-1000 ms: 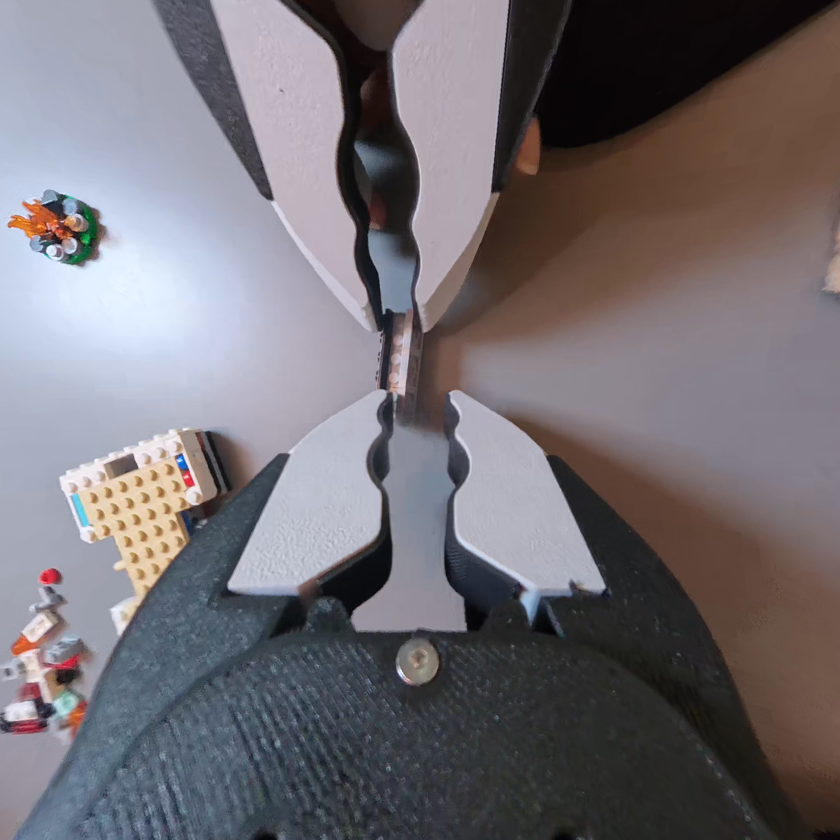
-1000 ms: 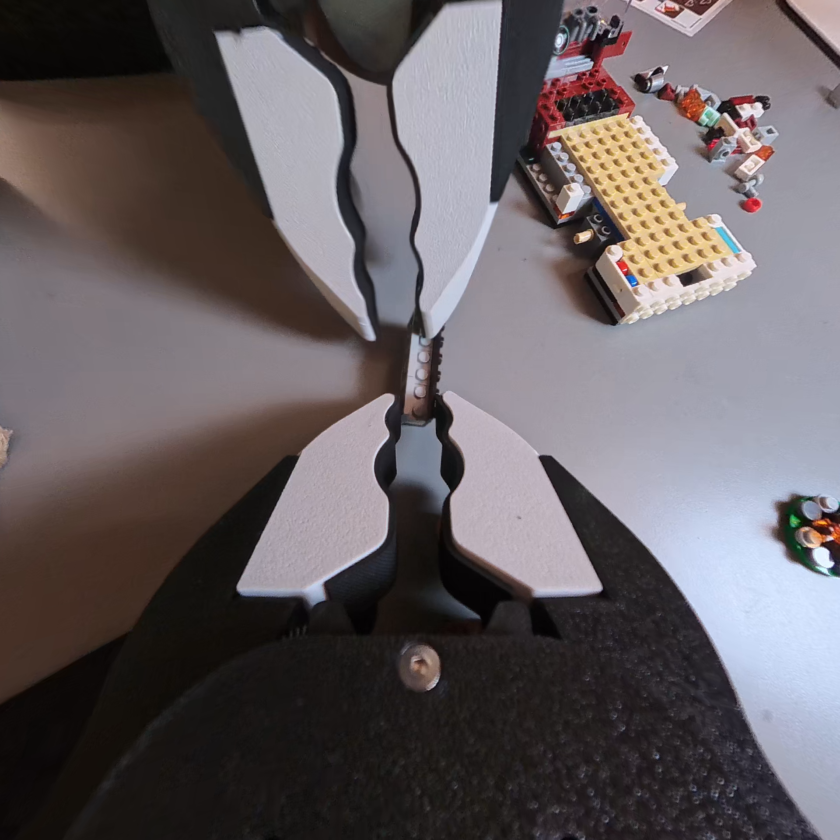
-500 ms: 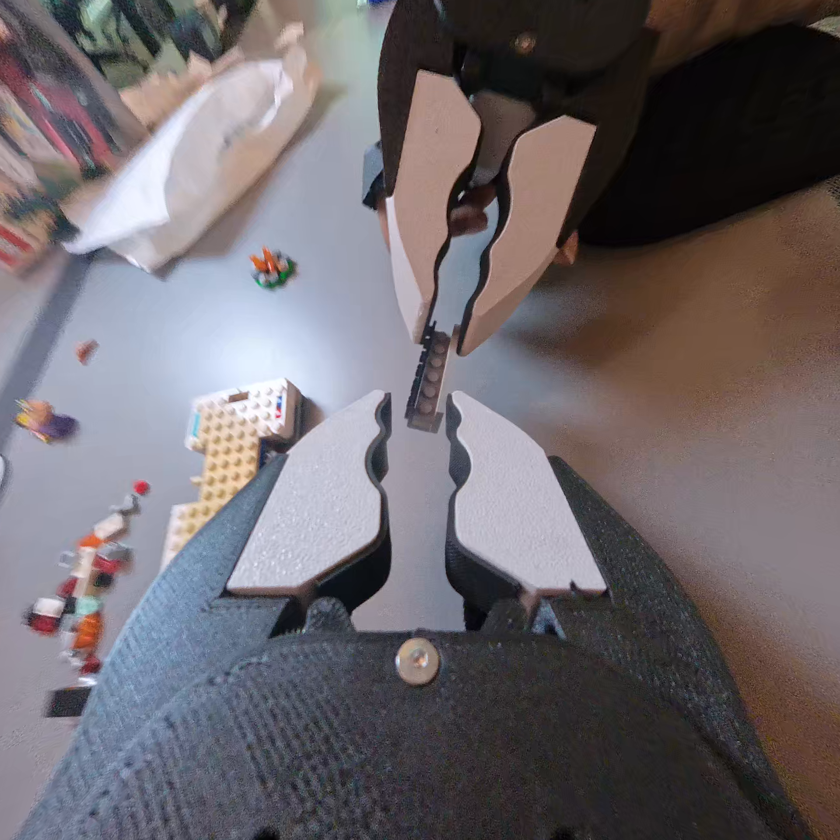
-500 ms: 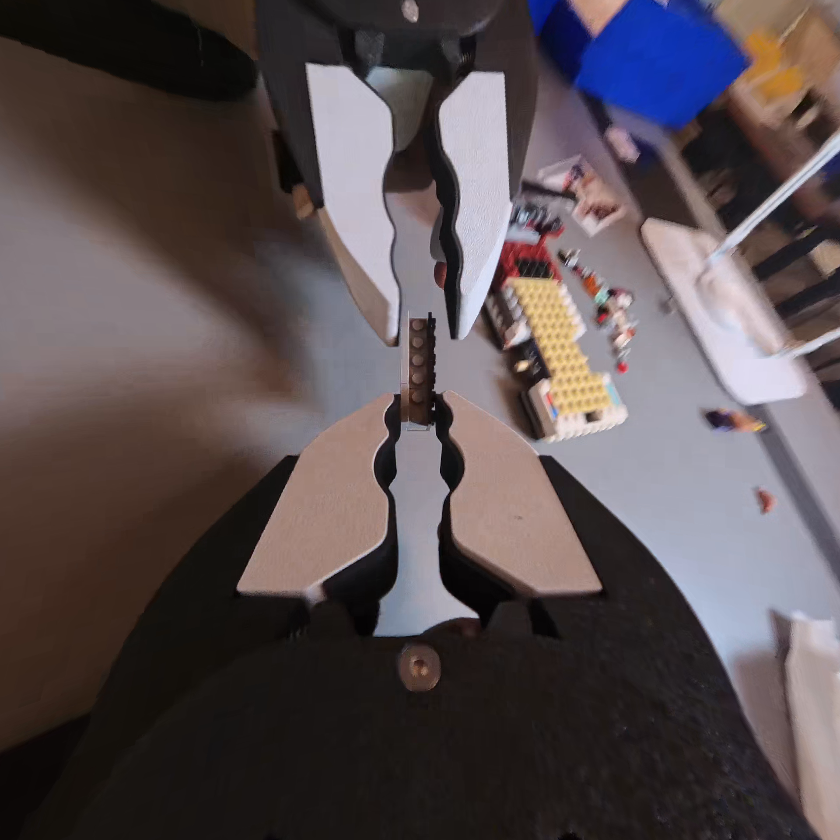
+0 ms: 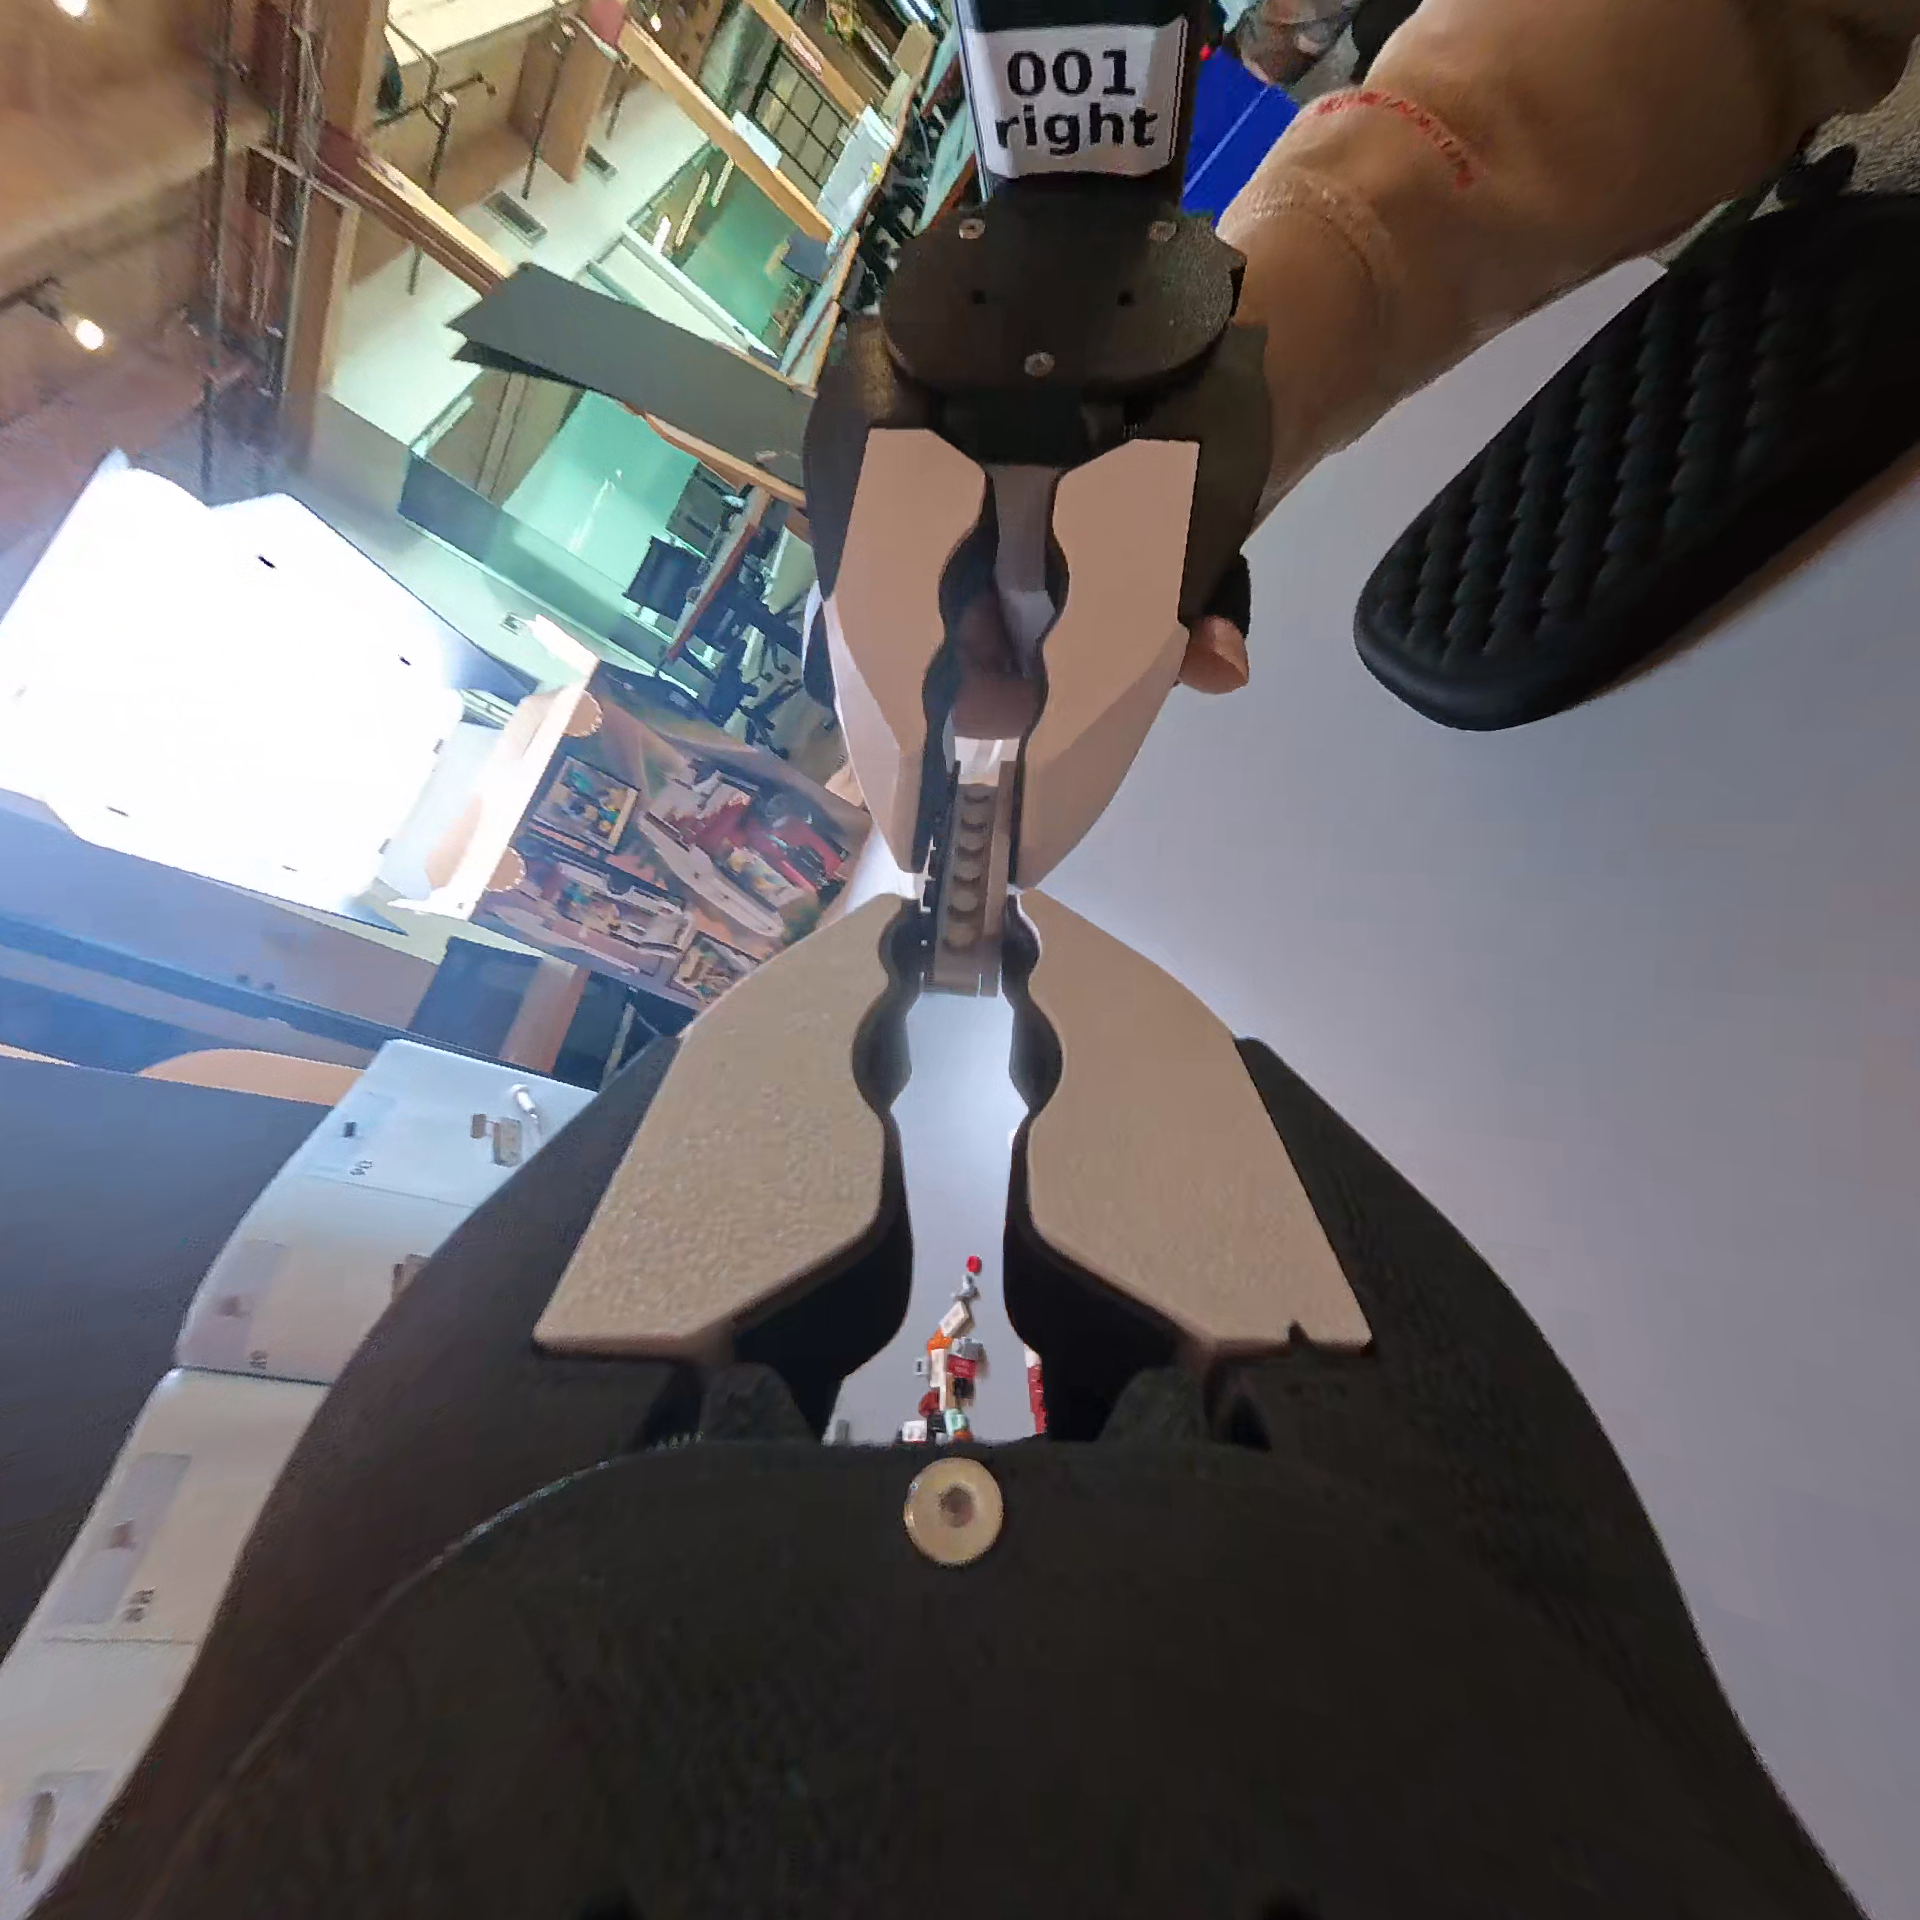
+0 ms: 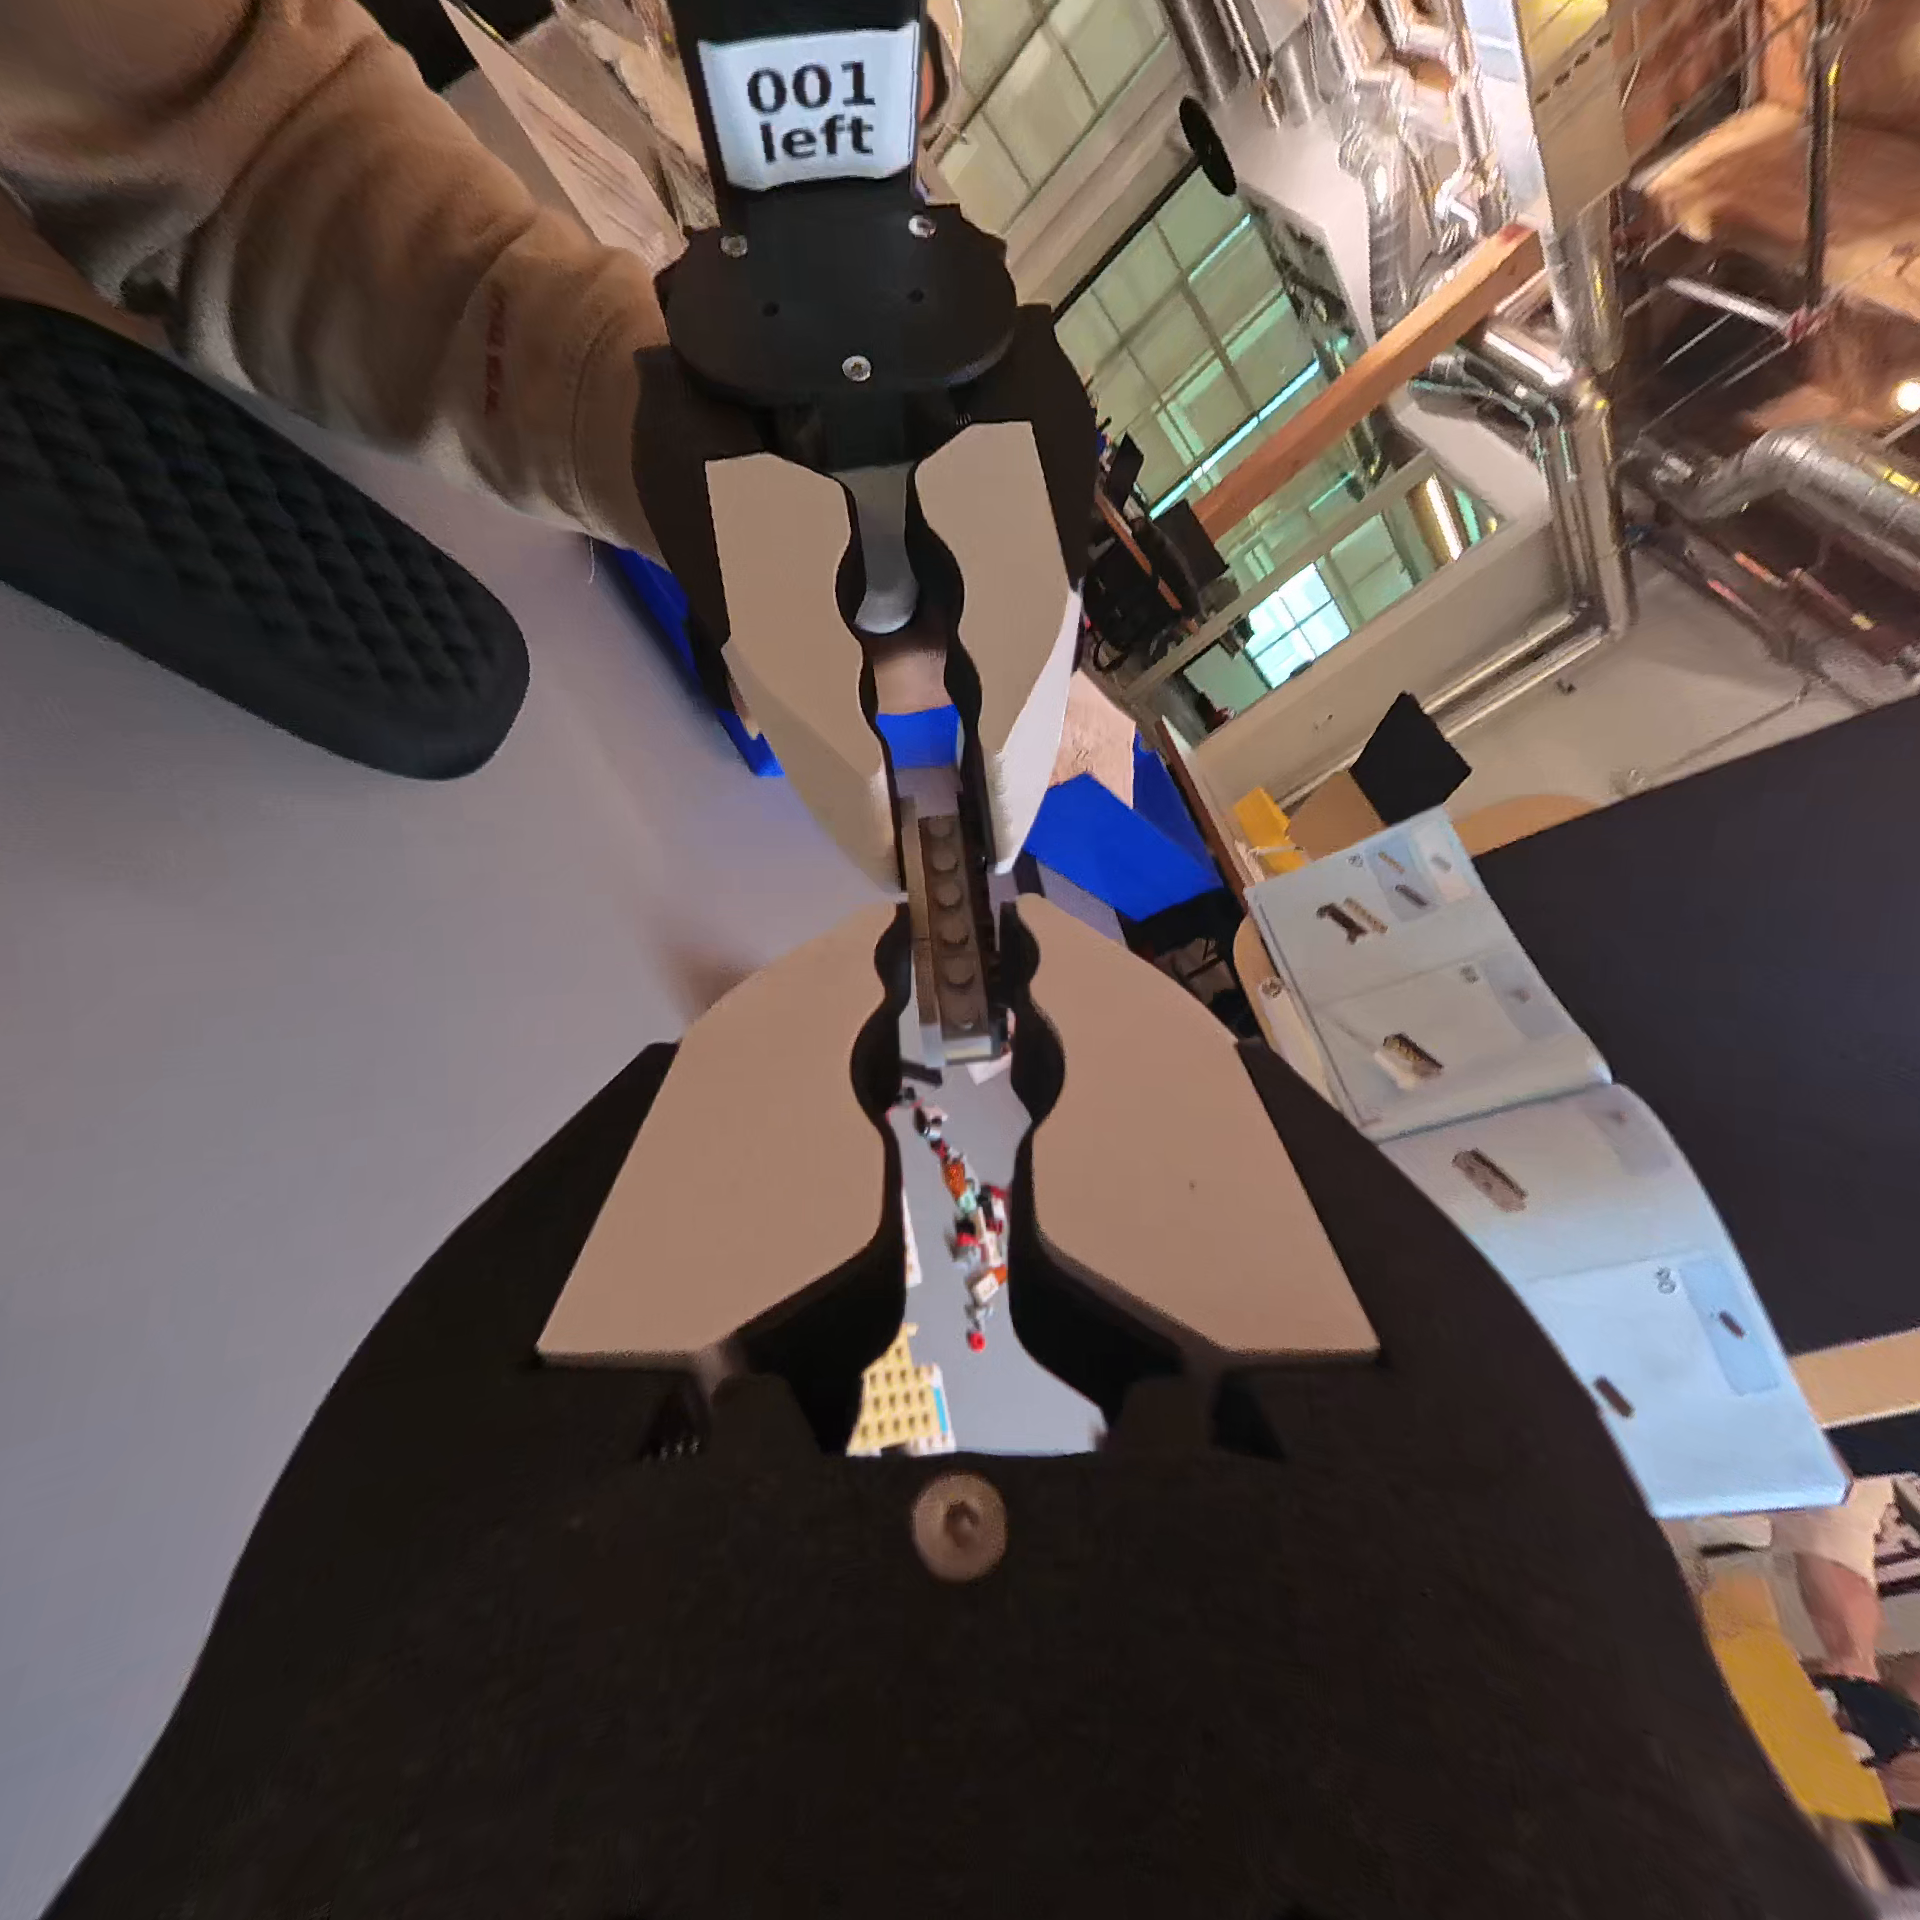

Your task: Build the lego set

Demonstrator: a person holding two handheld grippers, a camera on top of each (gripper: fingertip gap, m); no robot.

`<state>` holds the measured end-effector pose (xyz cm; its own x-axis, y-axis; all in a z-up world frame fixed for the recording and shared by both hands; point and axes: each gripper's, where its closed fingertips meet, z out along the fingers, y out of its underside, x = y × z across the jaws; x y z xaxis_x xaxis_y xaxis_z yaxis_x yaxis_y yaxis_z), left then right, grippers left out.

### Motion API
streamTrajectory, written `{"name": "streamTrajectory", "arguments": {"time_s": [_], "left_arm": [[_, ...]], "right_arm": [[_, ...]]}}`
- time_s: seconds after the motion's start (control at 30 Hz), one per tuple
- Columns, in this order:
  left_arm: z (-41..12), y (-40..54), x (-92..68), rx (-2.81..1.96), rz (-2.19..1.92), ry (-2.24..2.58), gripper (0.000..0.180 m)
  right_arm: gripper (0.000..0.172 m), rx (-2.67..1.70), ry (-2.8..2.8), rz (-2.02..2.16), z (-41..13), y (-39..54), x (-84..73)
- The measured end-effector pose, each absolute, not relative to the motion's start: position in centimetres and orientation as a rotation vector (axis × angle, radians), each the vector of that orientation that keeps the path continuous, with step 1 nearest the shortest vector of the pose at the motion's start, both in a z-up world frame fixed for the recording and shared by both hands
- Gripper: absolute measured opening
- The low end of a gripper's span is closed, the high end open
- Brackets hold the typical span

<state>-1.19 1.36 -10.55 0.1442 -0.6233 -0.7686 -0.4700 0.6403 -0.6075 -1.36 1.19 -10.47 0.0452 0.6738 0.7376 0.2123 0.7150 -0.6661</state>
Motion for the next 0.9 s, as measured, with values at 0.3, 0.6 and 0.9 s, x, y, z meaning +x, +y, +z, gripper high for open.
{"name": "streamTrajectory", "arguments": {"time_s": [0.3,0.6,0.9], "left_arm": [[-8.4,0.6,-2.3,-0.87,-0.215,1.406,0.018],[-7.8,-1.3,-2.4,-0.838,-0.346,1.428,0.016],[-7.6,-1.6,-2.5,-0.859,-0.364,1.421,0.016]], "right_arm": [[0.015,-0.697,-1.532,0.451,-8.1,-0.2,-2.9],[0.016,-0.667,-1.576,0.515,-7.4,-2.2,-3.0],[0.016,-0.689,-1.546,0.554,-7.2,-2.5,-3.2]]}}
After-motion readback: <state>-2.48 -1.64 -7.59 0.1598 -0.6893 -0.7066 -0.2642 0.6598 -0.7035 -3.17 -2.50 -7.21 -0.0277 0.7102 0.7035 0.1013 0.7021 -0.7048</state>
